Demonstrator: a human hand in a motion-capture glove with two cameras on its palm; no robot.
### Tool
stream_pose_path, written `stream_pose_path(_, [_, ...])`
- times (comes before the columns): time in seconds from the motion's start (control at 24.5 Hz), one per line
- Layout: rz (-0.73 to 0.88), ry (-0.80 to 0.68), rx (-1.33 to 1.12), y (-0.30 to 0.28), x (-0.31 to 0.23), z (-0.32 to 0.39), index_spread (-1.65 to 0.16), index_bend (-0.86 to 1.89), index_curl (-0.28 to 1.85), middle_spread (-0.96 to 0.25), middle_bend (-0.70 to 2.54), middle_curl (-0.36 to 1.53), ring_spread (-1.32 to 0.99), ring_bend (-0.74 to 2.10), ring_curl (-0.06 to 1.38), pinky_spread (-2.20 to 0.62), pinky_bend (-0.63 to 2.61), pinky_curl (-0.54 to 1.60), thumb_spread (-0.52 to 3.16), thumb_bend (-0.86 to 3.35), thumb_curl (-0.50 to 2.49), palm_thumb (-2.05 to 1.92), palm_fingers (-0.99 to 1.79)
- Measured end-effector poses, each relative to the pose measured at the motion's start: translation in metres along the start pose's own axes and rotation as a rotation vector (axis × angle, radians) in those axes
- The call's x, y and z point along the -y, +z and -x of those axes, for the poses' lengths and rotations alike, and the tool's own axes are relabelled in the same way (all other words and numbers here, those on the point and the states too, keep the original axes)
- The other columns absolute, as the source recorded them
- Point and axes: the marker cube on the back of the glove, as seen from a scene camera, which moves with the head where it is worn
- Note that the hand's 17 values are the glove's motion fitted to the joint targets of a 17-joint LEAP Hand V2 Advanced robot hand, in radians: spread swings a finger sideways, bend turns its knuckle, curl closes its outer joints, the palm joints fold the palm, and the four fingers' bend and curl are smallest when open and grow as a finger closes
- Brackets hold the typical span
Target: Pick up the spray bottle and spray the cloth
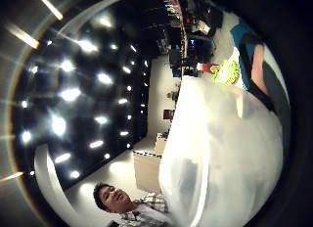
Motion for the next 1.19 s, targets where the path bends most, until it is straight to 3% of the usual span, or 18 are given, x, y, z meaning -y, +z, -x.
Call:
stream_pose_path(0.53, [0.111, 0.107, -0.331, 0.024, 0.012, 0.037, -0.31, 0.33, 0.64, -0.15, 0.60, 0.54, -0.26, 0.59, 0.50, -0.16, 0.32, 0.40, 0.03, -0.02, 0.78, 1.07, 1.27])
stream_pose_path(0.9, [0.189, 0.244, -0.809, 0.050, 0.015, 0.029, -0.31, 0.32, 0.66, -0.15, 0.60, 0.55, -0.26, 0.60, 0.50, -0.15, 0.32, 0.40, 0.01, -0.02, 0.79, 1.07, 1.28])
stream_pose_path(1.19, [0.217, 0.298, -0.990, 0.069, 0.020, 0.020, -0.31, 0.32, 0.67, -0.15, 0.61, 0.55, -0.26, 0.60, 0.50, -0.15, 0.32, 0.41, 0.00, -0.02, 0.79, 1.07, 1.28])
